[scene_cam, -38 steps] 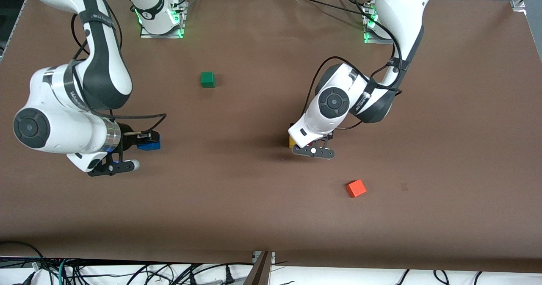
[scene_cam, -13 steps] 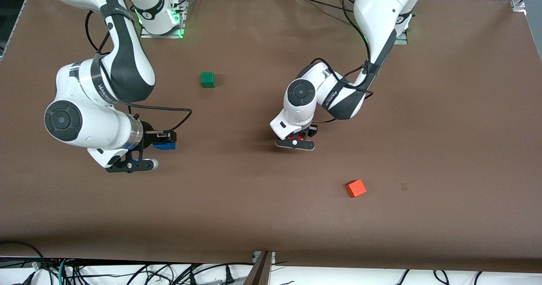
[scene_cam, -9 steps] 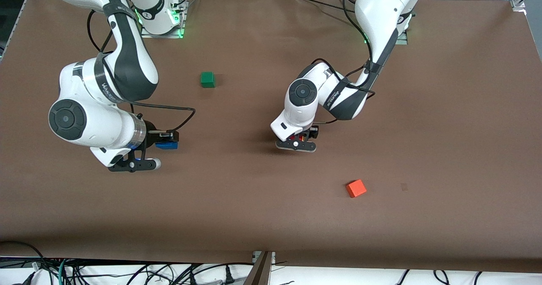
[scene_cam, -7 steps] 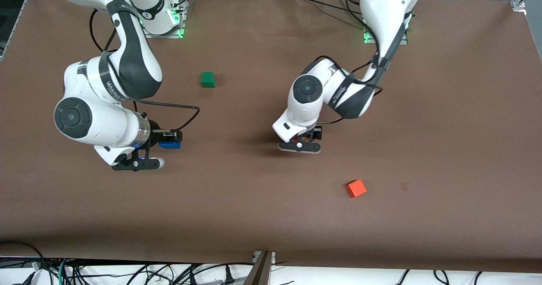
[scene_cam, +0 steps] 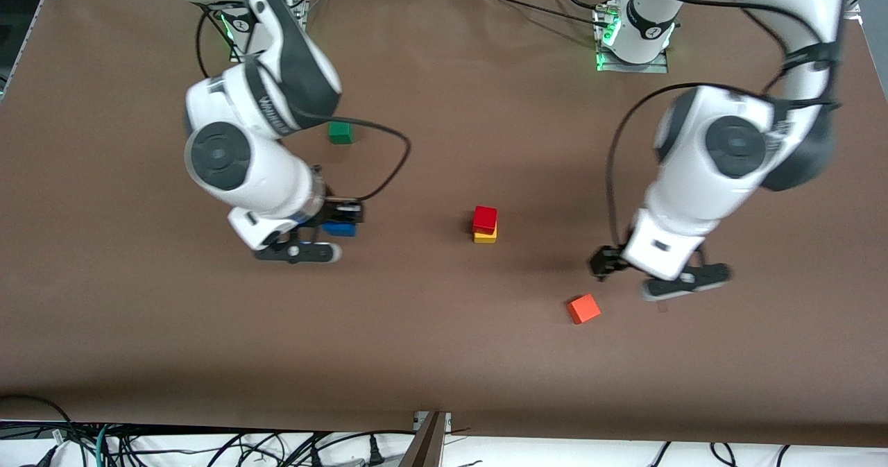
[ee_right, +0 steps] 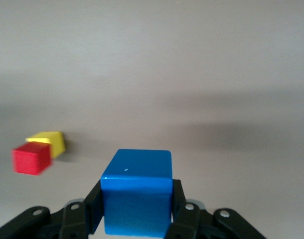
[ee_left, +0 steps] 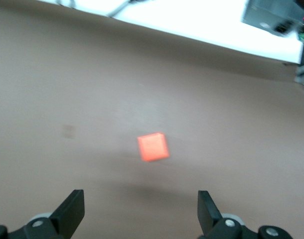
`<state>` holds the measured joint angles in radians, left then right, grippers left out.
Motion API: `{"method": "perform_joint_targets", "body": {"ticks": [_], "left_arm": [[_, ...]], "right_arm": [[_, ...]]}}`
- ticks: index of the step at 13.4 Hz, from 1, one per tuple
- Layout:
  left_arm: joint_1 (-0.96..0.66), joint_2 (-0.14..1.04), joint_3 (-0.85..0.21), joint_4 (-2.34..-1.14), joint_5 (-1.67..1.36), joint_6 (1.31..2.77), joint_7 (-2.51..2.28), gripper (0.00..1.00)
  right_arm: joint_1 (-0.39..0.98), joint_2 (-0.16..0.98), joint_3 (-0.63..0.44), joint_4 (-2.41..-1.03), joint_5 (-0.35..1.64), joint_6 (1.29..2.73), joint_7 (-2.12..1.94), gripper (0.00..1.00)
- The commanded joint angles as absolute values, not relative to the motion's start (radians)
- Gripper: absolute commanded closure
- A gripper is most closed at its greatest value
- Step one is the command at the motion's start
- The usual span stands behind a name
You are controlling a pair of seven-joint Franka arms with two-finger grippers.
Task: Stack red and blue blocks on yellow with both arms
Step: 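Release the red cube onto the yellow cube and raise the left gripper, then carry the blue cube with the right gripper while the left gripper retracts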
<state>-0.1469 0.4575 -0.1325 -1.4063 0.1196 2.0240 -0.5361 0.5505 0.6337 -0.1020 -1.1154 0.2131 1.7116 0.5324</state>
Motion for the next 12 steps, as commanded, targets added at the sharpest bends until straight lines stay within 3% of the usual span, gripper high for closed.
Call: {"method": "perform_joint_targets", "body": {"ticks": [1,7,12], "left_arm": [[-0.068,0.378,-0.152,-1.425,0.129,1.933,-0.386,0.00],[0.158,0.246,-0.144,-1.425,0.008,1.731,0.029,0.00],[0.196,0.235,-0.150,-1.430,-0.002,1.611,0.063,0.00]], "right_arm": [[0.621,0.696,-0.080,-1.049,0.215,1.774,0.737,0.64],[0.810,0.805,-0.089,-1.034,0.153,2.024,1.010,0.64],[0.874,0.868,-0.098,-0.999,0.109,2.074,1.124,0.64]]}}
